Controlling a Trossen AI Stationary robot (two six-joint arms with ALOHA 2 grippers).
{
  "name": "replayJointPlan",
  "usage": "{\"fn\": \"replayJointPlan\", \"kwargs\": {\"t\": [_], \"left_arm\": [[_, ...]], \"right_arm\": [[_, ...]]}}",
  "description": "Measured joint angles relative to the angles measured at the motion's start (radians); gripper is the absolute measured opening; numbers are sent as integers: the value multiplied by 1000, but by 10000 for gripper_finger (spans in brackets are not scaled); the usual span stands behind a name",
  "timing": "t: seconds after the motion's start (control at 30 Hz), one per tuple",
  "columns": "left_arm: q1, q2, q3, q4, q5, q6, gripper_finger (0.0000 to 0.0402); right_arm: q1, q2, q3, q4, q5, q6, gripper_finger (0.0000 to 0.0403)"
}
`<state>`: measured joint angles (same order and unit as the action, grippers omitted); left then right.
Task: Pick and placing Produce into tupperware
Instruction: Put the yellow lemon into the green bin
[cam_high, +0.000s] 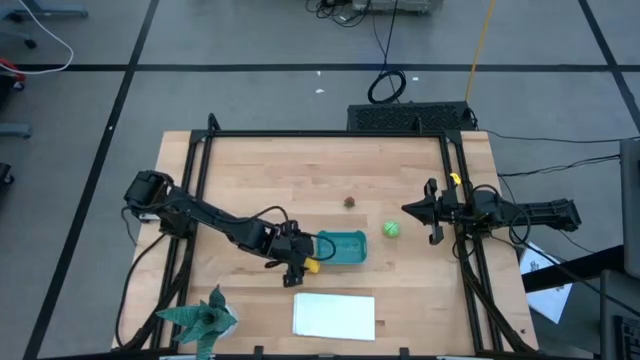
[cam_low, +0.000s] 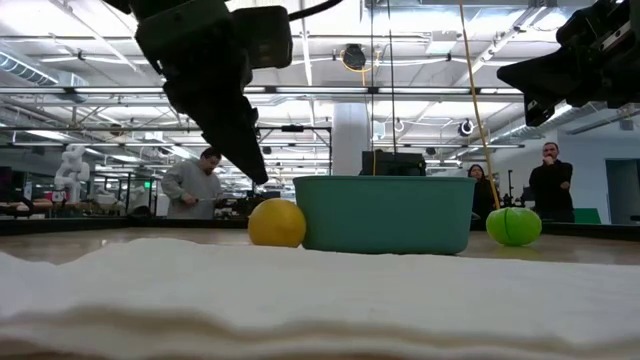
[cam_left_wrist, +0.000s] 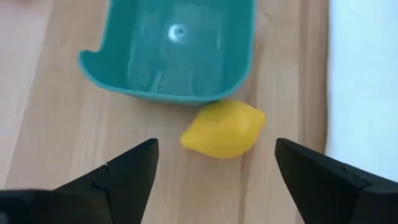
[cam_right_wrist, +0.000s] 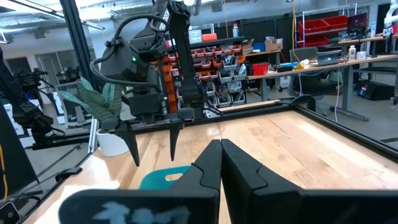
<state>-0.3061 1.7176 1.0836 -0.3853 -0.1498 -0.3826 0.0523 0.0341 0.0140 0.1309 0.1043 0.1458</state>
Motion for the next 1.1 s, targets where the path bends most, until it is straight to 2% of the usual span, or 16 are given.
{"fn": "replayJointPlan", "kwargs": {"t": [0.27, 0.47, 1.1], "left_arm": [[-13, 11, 0, 97, -22, -65, 329], [-23, 33, 0, 98, -63, -65, 329], [-23, 85, 0, 109, -78, -46, 329]], "right_arm": [[0, 0, 0, 0, 0, 1, 0], [0, 0, 0, 0, -1, 11, 0], [0, 0, 0, 0, -1, 22, 0]]}}
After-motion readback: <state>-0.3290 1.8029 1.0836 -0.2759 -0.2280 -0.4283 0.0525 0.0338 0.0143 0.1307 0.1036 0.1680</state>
